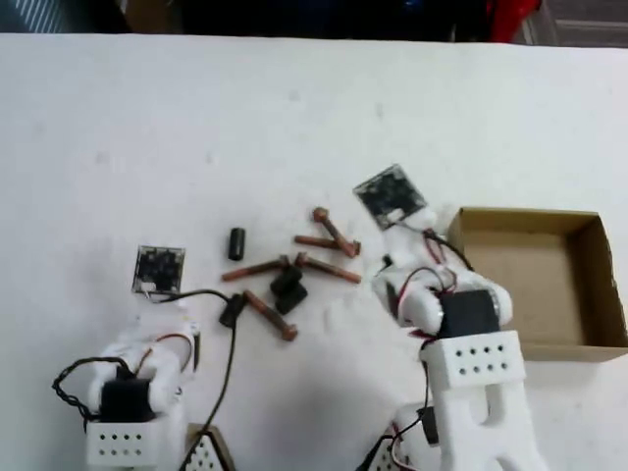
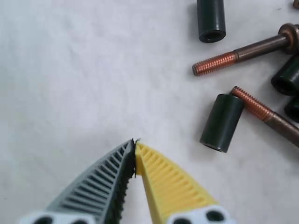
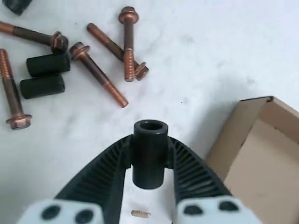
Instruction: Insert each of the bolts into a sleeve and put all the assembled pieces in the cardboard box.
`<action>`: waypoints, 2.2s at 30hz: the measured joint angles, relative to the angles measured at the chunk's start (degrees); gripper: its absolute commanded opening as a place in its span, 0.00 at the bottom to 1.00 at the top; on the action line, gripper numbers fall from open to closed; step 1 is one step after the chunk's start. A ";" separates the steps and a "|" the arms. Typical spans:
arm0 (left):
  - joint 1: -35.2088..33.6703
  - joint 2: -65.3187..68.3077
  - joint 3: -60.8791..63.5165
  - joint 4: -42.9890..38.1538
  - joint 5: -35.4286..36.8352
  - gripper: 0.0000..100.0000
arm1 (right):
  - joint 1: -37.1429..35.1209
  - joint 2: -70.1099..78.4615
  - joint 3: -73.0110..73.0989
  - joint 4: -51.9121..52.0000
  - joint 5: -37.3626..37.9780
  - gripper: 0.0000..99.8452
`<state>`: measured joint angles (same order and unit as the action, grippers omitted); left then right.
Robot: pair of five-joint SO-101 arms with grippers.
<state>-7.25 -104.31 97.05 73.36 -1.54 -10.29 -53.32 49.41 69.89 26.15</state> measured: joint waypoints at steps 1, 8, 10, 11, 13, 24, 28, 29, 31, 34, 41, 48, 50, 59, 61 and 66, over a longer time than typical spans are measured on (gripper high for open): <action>0.00 0.00 0.00 0.00 0.00 0.02 | 1.23 -0.26 0.00 0.00 0.00 0.02; -2.02 0.00 0.00 0.00 0.00 0.02 | 7.47 -1.05 5.01 -2.55 0.09 0.02; -5.27 0.00 -0.09 0.00 0.00 0.02 | 9.05 -1.05 7.47 -4.84 0.09 0.02; -7.21 0.00 -0.09 -0.62 0.00 0.02 | 9.67 -1.05 8.70 -5.98 0.09 0.02; -11.16 0.00 -0.09 -3.25 0.00 0.02 | 10.29 -1.05 11.16 -7.91 0.09 0.02; -19.52 0.00 -0.09 -19.78 -20.66 0.02 | 10.73 -1.05 16.53 -12.75 0.09 0.02; -19.52 0.09 -1.14 -19.87 -25.58 0.02 | 10.73 -0.97 19.34 -16.26 0.09 0.02; -19.43 0.09 -1.93 -19.87 -26.46 0.02 | 10.73 -1.05 19.96 -16.88 0.09 0.02; -18.81 0.09 -3.52 -19.87 -27.52 0.02 | 10.73 -0.97 20.22 -17.41 0.09 0.02; -17.05 0.09 -5.45 -19.87 -27.78 0.02 | 10.73 -1.05 20.22 -17.67 0.09 0.02; -13.54 1.76 -7.30 -19.87 -29.10 0.02 | 10.73 -1.05 20.22 -17.76 0.09 0.02; -6.51 22.24 -18.99 -17.93 -31.03 0.02 | 10.73 -1.05 21.63 -17.93 0.09 0.02; -3.43 29.63 -23.74 -16.26 -33.14 0.02 | 10.64 -1.05 21.63 -17.93 0.09 0.02; 5.89 60.13 -44.40 -7.74 -39.12 0.02 | 10.64 -1.05 22.15 -20.40 0.09 0.02; 7.03 66.20 -49.67 -6.59 -37.27 0.02 | 10.73 -1.05 22.95 -21.45 0.09 0.02; 10.81 82.90 -63.21 -2.55 -17.85 0.02 | 10.73 -1.14 23.12 -22.07 0.09 0.02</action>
<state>3.56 -21.41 33.85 70.81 -19.38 0.44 -54.46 72.53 47.82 26.24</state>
